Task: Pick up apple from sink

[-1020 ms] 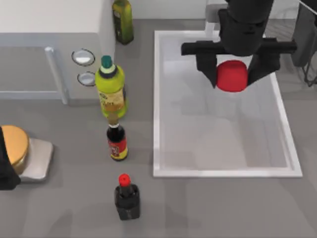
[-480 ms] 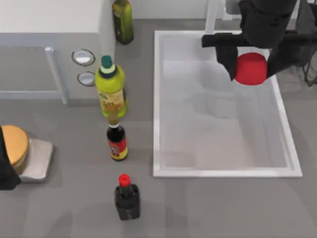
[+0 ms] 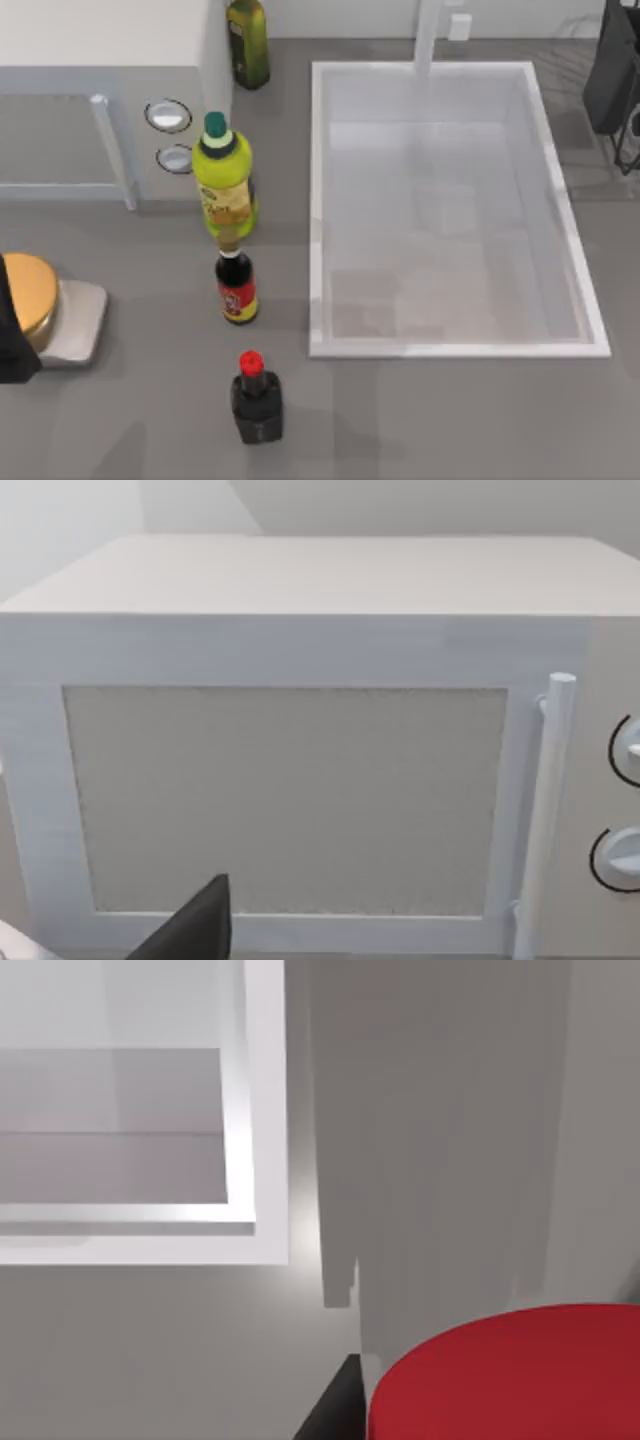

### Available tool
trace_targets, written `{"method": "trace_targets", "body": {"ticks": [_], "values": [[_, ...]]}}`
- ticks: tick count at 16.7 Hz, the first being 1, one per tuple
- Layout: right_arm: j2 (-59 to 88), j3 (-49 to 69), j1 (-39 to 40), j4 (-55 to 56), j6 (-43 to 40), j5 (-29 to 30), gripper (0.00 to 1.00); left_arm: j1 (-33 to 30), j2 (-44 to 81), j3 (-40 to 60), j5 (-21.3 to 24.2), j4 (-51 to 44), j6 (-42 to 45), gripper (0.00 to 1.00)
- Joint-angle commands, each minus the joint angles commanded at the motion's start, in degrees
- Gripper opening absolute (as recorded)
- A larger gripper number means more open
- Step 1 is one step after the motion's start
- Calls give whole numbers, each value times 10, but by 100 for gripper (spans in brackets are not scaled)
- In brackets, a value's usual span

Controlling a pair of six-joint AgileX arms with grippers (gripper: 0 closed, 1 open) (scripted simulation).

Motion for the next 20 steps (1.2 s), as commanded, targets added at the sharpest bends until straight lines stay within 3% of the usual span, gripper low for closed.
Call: {"method": "trace_targets", "body": {"ticks": [3,9,20], "values": [[-35,-46,-46,16,-46,-2,0,0,0,0,0,0,0,100],[-34,-57,-47,25,-47,-2,0,0,0,0,0,0,0,100],[2,-253,-47,261,-46,-2,0,0,0,0,0,0,0,100]]}}
